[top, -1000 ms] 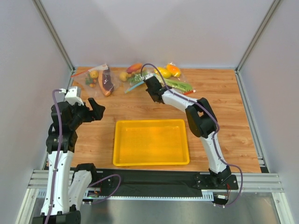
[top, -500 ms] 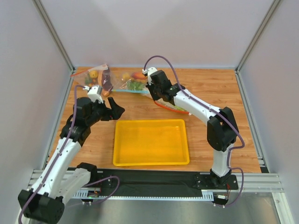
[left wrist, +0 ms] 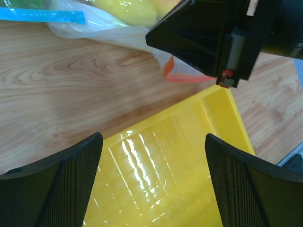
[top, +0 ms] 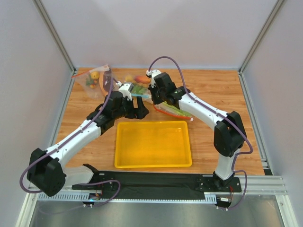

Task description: Open the zip-top bag and remove the fake food

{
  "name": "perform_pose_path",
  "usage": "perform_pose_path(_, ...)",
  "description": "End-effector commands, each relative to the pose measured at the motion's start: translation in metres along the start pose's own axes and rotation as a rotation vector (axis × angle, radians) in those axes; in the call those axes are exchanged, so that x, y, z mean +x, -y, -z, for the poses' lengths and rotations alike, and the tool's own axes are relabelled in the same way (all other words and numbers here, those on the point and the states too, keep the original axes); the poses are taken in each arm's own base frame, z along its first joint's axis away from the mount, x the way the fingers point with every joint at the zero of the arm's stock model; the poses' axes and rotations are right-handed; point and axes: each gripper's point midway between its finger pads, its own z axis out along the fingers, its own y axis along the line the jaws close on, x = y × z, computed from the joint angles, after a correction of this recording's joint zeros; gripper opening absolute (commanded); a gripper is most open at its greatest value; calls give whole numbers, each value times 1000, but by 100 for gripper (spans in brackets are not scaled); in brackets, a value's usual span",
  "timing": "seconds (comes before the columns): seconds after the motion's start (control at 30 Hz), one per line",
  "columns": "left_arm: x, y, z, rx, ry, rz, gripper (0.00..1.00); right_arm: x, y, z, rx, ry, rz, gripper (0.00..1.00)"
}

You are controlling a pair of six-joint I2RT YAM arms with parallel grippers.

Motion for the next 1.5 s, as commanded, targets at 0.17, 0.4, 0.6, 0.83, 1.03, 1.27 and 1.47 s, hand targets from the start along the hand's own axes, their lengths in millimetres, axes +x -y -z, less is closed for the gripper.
perform_pose_path(0.17,-27,19,-34,15,80,4,95,-38,-36,29,-168,107,-104,0)
perform_pose_path(0.4,-26,17,-53,-9,80,33,95,-38,-44,29,-207,103,-142,0)
perform_pose_path(0.6,-18,17,-68,-28,44,35,87,-42,-49,33,-228,108,-167,0)
perform_pose_path(0.83,-18,20,-78,-17,61,73,64,-45,-52,35,-241,113,-190,1)
perform_pose_path(1.03,-18,26,-80,12,74,120,51,-41,-54,32,-253,109,-225,1)
perform_pose_path(1.27,-24,29,-75,32,139,189,50,-44,-58,34,-272,124,-284,1)
perform_pose_path(1.47,-28,32,-75,43,166,206,44,-46,-63,35,-291,128,-317,1)
